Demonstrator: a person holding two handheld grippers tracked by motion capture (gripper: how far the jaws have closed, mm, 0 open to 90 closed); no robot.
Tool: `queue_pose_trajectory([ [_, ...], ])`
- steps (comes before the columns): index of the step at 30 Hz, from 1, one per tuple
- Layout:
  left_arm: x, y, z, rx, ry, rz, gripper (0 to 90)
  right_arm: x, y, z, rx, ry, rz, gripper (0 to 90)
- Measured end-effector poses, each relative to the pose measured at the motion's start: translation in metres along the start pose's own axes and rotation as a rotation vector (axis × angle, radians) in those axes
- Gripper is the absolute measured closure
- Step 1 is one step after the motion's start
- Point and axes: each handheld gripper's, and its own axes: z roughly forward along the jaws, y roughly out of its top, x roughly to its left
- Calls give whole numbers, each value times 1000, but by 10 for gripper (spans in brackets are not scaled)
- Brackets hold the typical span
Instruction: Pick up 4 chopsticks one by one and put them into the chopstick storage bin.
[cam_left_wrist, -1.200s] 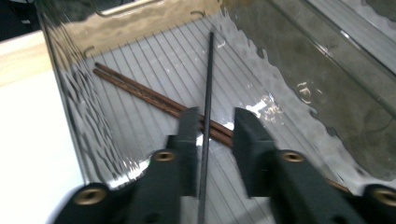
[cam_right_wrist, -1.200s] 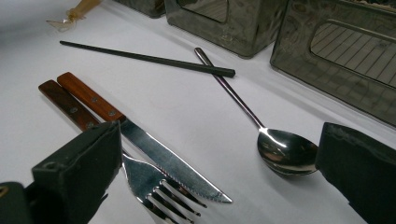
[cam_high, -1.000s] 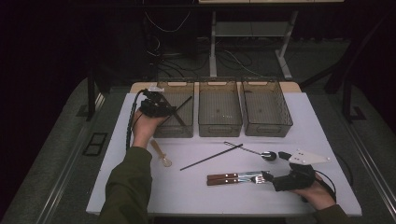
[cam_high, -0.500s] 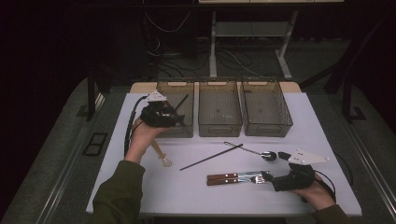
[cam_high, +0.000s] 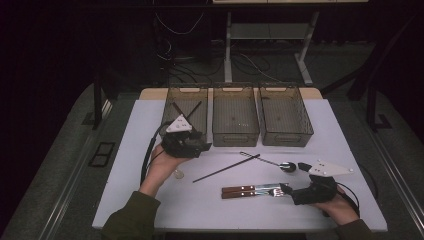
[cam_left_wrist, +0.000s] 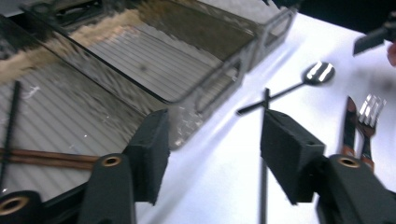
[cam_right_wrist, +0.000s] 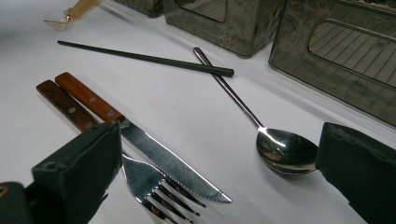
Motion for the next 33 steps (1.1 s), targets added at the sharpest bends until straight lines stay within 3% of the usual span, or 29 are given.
queue_pose_trajectory([
  [9,-19,-18,11,38,-18,32,605,1,0,0,7,-2,-2,10],
  [15,-22,-23,22,69,-50,39,628,1,0,0,1,0,-5,10],
  [18,-22,-25,28,69,-68,14,637,1,0,0,6,1,-5,10],
  [24,-26,-28,37,108,-73,33,666,1,0,0,6,0,-5,10],
  [33,-31,-34,49,153,-112,47,729,1,0,1,4,0,-4,10],
])
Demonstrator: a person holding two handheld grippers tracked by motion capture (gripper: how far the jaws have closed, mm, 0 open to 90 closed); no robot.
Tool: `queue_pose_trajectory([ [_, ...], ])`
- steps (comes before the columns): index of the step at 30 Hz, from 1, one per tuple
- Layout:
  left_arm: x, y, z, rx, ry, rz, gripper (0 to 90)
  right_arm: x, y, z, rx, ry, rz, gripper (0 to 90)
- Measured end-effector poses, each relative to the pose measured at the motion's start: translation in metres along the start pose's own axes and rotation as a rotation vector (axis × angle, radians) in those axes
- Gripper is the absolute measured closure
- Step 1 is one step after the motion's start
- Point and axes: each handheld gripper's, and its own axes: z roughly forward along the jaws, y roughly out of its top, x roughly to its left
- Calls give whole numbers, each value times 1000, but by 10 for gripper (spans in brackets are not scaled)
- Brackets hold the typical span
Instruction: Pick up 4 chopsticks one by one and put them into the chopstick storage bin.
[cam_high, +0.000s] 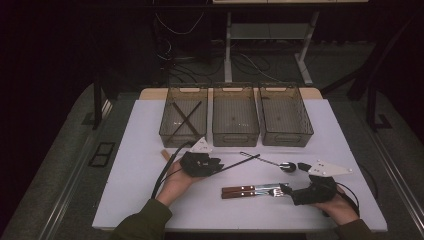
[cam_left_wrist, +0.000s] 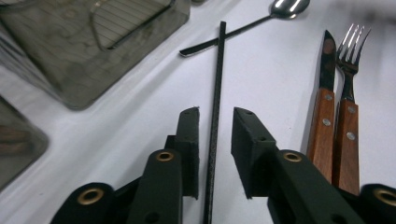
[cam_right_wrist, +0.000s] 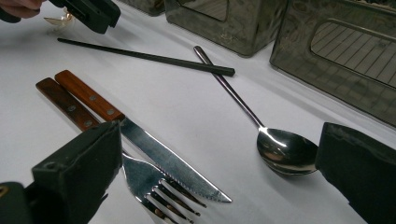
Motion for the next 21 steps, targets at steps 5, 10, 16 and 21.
queue_pose_trajectory([
  [5,-1,-2,7,22,11,17,754,0,0,0,3,-1,0,10],
  [10,-2,-2,13,39,9,26,759,-1,0,0,4,0,-3,10],
  [16,-3,-4,19,55,15,24,773,-1,0,0,3,-1,0,10],
  [21,-2,-5,21,62,27,24,789,-1,0,0,3,-1,0,10],
])
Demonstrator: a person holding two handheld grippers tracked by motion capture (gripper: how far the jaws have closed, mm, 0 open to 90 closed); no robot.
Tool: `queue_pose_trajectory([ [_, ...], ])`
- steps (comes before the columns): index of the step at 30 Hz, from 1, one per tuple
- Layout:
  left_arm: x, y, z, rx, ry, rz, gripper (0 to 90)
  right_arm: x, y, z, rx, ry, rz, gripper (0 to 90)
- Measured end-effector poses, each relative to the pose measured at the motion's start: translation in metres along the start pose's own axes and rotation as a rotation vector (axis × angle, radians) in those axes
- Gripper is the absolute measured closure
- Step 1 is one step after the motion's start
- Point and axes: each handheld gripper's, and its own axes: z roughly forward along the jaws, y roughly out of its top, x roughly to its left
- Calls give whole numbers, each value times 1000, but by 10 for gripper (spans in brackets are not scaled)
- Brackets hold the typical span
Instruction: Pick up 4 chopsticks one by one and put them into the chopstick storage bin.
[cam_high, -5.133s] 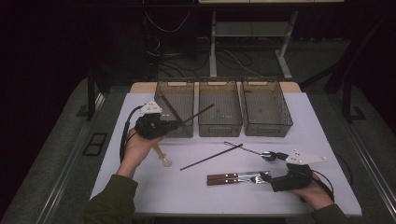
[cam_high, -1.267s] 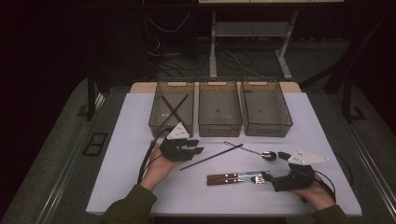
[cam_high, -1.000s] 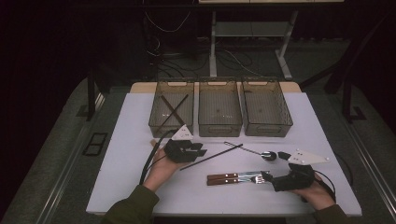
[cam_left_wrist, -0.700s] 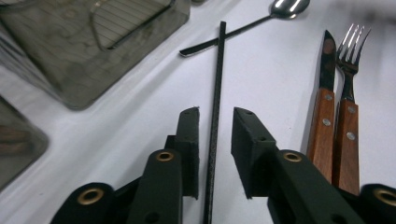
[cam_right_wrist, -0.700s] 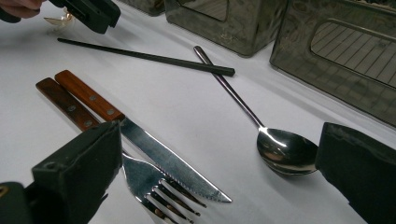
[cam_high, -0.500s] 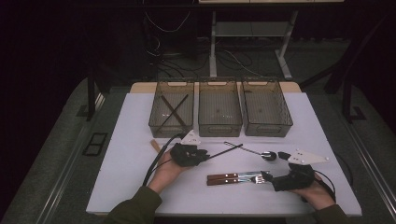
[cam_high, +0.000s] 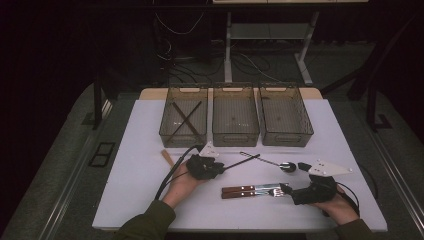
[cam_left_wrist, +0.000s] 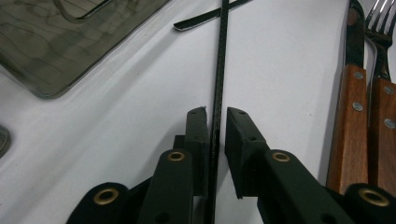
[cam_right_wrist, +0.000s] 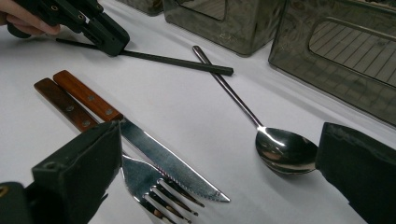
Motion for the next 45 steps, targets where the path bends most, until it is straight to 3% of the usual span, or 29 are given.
queue_pose_trajectory([
  [7,0,0,0,13,10,25,835,1,0,1,0,0,-3,10],
  [22,1,1,-1,-2,-5,13,854,1,0,0,-5,0,2,10],
  [25,0,1,-3,-11,-11,12,854,1,0,0,-4,0,2,10],
  [26,1,2,-5,-7,-11,29,853,1,0,0,-5,0,2,10],
  [33,1,5,-17,-47,-17,4,854,0,0,0,-4,-1,-2,10],
  [45,2,9,-33,-87,-22,4,854,0,0,-1,-5,0,-5,10],
])
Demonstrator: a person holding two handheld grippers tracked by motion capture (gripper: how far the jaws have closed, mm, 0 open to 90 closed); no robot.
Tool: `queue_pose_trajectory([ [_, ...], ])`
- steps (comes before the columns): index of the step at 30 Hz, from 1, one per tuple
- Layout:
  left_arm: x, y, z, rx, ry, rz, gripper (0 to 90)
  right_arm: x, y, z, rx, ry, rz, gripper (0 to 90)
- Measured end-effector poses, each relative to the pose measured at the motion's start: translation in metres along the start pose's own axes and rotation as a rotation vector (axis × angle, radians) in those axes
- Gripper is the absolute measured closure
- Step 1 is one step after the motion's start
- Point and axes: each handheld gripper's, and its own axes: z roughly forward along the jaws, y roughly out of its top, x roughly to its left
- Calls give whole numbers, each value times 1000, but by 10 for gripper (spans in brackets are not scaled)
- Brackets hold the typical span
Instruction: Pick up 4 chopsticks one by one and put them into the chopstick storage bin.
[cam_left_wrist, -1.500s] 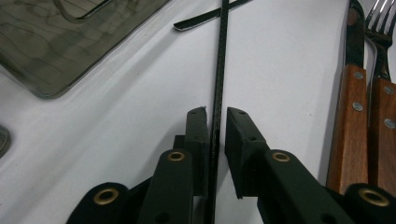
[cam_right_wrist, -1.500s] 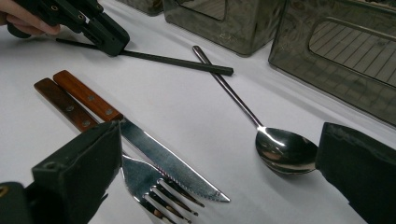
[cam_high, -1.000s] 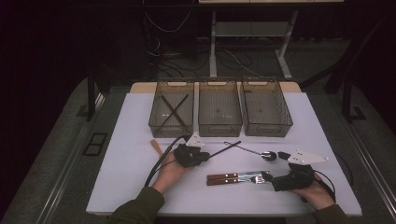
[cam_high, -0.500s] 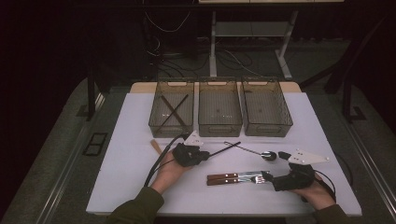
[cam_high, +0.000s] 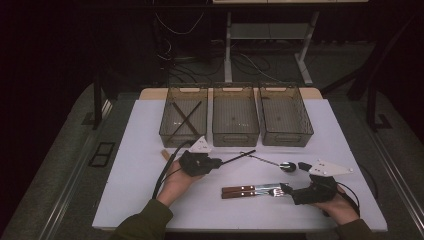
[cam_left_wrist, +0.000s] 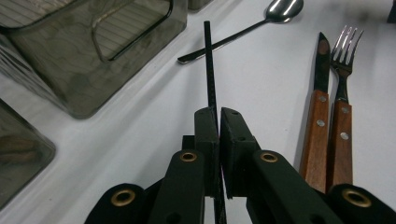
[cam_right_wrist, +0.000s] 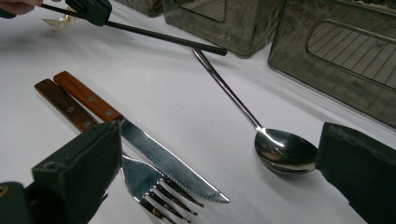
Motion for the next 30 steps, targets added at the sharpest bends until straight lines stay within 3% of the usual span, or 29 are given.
queue_pose_trajectory([
  [6,-2,4,-9,-32,-9,15,853,0,0,0,-2,-2,0,10],
  [18,-4,10,-22,-52,-26,40,854,0,0,0,-3,-2,8,10],
  [30,4,13,-43,-107,1,27,853,0,0,-1,-4,-1,8,10],
])
